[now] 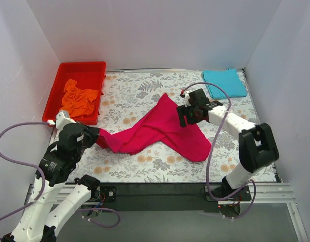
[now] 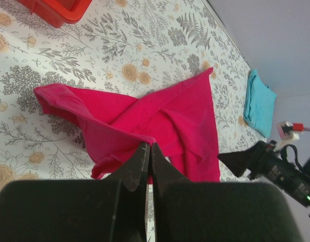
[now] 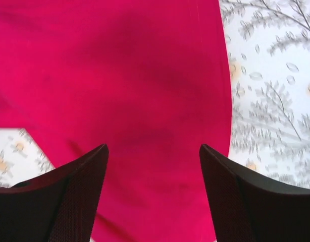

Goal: Fold and stack the t-shirts
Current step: Flatten the tshirt out

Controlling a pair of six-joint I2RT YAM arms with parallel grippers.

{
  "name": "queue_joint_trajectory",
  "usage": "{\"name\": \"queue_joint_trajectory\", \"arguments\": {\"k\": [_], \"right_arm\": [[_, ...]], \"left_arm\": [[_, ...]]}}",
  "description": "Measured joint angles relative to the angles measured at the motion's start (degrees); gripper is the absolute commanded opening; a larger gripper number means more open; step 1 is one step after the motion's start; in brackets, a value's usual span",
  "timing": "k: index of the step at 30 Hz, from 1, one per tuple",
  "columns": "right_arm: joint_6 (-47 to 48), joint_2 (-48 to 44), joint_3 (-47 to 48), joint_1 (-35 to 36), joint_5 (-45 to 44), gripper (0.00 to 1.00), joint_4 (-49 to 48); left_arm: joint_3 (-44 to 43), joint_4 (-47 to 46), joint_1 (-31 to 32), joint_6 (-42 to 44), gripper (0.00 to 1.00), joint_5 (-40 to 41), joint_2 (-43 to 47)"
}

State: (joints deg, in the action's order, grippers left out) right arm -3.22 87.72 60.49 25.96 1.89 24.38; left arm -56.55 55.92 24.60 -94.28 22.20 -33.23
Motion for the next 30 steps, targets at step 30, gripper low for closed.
{"name": "queue_joint_trajectory", "arguments": {"k": [30], "right_arm": [[-15.3, -28.8, -26.4, -13.5, -2.1, 0.61, 12.4]], "left_arm": [[1.1, -3.1, 0.0, 2.4, 0.00, -1.5, -4.7]]}}
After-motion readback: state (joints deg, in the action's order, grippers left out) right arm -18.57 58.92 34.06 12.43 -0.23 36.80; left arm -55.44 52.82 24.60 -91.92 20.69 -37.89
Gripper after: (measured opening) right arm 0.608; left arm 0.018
